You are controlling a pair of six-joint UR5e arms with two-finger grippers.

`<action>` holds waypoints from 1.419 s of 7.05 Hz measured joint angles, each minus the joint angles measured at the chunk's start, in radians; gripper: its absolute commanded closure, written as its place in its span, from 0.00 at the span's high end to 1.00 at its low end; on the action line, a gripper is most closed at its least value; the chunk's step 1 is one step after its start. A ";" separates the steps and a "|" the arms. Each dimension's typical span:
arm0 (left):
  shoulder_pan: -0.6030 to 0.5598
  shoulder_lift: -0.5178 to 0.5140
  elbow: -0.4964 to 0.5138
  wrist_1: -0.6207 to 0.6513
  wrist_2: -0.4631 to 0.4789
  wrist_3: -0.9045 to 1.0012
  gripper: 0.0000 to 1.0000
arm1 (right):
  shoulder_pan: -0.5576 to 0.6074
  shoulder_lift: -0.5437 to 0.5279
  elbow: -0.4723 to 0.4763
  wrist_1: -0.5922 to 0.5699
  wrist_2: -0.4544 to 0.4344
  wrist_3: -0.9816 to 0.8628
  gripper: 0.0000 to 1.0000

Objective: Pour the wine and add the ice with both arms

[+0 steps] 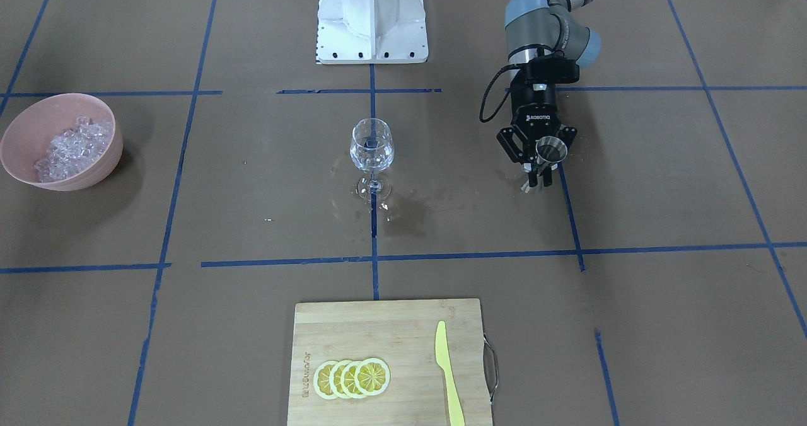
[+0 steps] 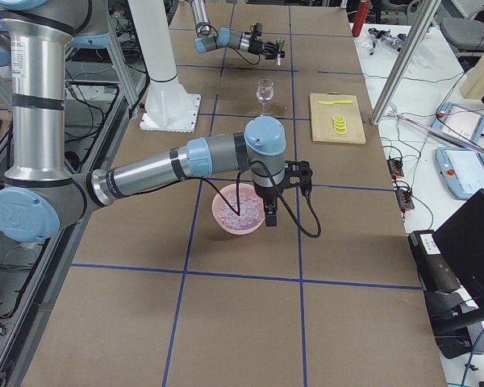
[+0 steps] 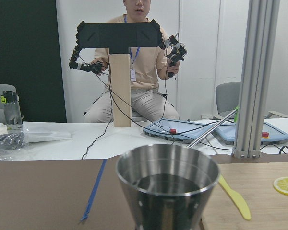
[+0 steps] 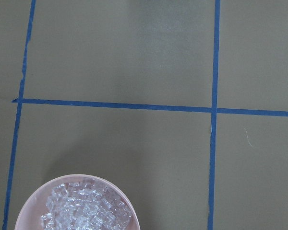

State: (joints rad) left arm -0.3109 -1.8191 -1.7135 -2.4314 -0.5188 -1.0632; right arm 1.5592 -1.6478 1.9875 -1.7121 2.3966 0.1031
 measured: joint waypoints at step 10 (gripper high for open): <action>0.095 -0.198 -0.077 0.017 -0.029 0.359 0.00 | -0.014 0.013 0.002 0.002 0.004 0.010 1.00</action>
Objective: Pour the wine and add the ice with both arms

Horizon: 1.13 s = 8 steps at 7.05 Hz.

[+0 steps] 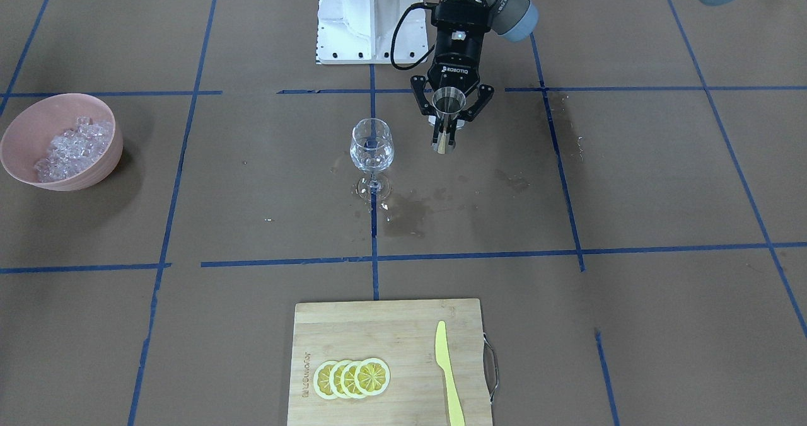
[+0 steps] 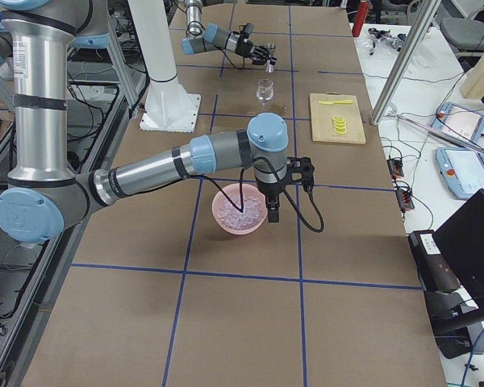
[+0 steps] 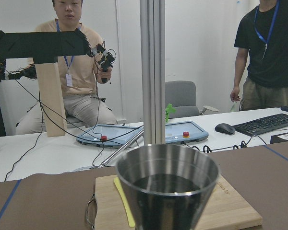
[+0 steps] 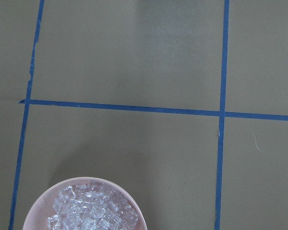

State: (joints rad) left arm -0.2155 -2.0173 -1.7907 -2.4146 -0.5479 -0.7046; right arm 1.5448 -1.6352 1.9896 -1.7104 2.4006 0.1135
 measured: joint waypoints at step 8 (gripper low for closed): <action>0.025 -0.080 -0.002 0.005 -0.014 0.339 0.00 | 0.000 -0.001 -0.003 -0.003 0.000 0.000 1.00</action>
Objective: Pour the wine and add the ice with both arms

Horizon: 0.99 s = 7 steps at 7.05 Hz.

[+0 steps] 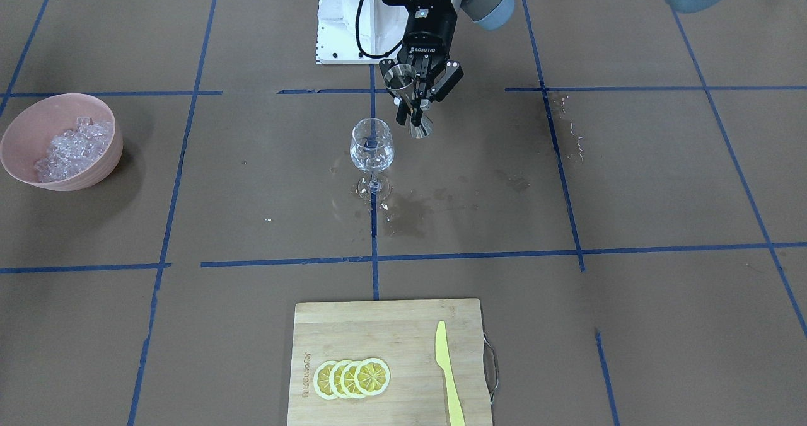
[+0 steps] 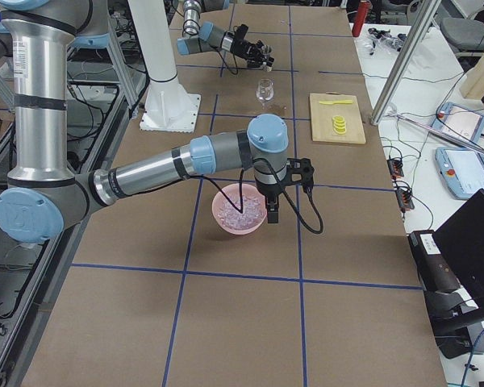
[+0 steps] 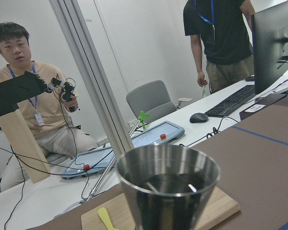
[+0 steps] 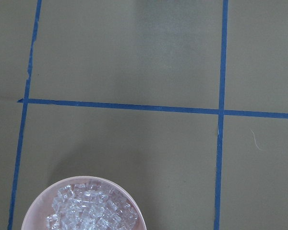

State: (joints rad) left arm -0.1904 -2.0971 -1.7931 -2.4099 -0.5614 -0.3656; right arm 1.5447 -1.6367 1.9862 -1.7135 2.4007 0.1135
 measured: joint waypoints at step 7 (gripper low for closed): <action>-0.008 -0.003 0.009 0.021 -0.009 0.193 0.00 | 0.000 0.000 -0.003 0.001 0.000 0.000 1.00</action>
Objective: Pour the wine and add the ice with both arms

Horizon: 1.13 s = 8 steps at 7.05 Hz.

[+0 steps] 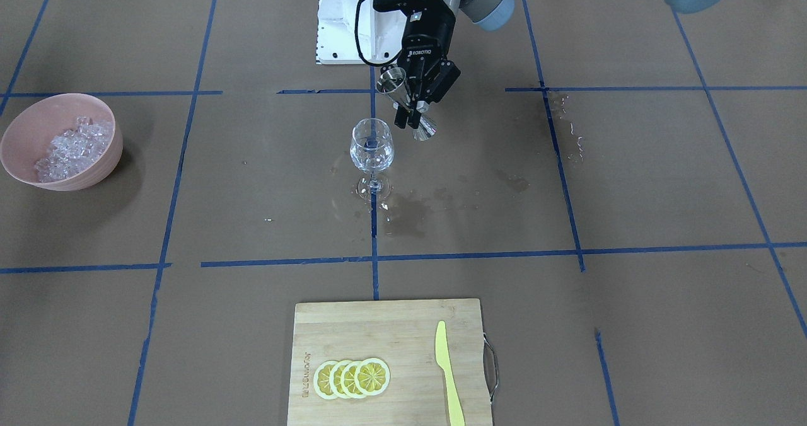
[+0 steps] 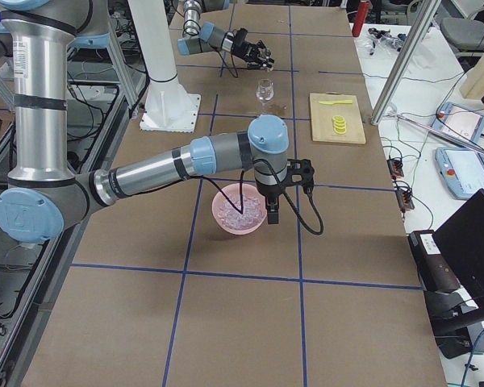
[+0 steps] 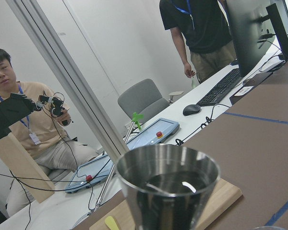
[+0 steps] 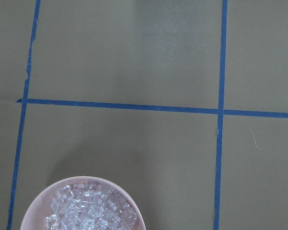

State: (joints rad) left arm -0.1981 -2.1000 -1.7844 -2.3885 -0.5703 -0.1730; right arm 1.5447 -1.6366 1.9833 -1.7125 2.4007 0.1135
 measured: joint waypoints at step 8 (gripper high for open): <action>-0.038 -0.005 0.011 0.081 0.003 0.255 0.00 | 0.000 -0.018 0.014 0.009 0.012 0.000 1.00</action>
State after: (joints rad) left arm -0.2361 -2.1050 -1.7733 -2.3074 -0.5677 0.0818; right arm 1.5447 -1.6550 1.9976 -1.7033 2.4127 0.1138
